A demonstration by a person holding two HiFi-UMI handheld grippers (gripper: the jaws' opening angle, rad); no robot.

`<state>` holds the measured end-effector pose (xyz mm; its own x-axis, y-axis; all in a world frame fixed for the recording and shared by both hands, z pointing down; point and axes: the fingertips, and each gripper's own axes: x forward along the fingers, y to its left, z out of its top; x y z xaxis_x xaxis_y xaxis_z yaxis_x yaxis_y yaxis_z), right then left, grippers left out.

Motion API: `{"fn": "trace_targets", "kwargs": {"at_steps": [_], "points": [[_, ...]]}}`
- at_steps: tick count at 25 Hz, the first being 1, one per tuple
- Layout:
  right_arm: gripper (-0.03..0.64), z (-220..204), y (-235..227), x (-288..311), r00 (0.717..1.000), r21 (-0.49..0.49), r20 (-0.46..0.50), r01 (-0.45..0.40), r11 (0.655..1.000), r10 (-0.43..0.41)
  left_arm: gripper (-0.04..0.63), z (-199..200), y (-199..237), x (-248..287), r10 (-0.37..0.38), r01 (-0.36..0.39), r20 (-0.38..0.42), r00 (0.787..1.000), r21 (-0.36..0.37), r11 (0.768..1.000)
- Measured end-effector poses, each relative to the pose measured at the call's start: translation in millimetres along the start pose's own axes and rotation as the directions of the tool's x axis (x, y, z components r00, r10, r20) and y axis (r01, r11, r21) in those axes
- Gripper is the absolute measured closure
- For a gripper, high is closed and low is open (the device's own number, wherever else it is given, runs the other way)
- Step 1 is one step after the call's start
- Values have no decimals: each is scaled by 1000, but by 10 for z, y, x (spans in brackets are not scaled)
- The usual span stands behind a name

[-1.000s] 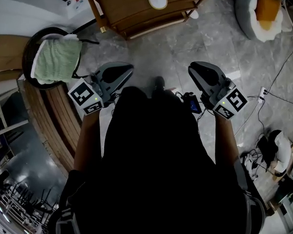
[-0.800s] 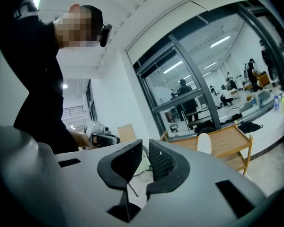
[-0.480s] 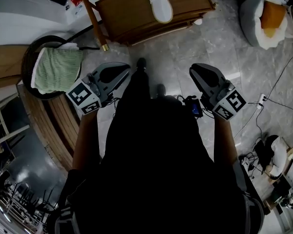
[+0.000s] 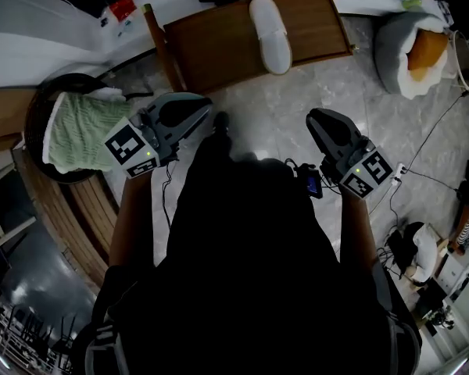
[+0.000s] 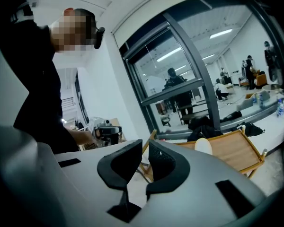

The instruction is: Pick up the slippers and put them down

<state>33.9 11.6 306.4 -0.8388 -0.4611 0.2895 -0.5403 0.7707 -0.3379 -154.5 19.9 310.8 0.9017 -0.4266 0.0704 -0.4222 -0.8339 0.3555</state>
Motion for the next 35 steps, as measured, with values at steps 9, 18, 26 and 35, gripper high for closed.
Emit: {"fn": "trace_targets", "kwargs": {"at_steps": [9,18,26,35], "points": [[566,-47,-286,85,1000,92,-19,27,995,-25,583,-21,212,235,-55,55,-3,998,-61,997],[565,-133,-817,162,996,250,80,-69,966,51,583,-216,341,617,30,-36,-46,999,-142,989],[565,-402,-1234,444,987,340,135,-131,931,90,583,-738,421,1012,-8,-17,-131,991,-189,982],[561,-937,-1673,609,982,489,175,-145,860,66,583,-1129,971,1313,236,-243,-55,970,-201,949]]}}
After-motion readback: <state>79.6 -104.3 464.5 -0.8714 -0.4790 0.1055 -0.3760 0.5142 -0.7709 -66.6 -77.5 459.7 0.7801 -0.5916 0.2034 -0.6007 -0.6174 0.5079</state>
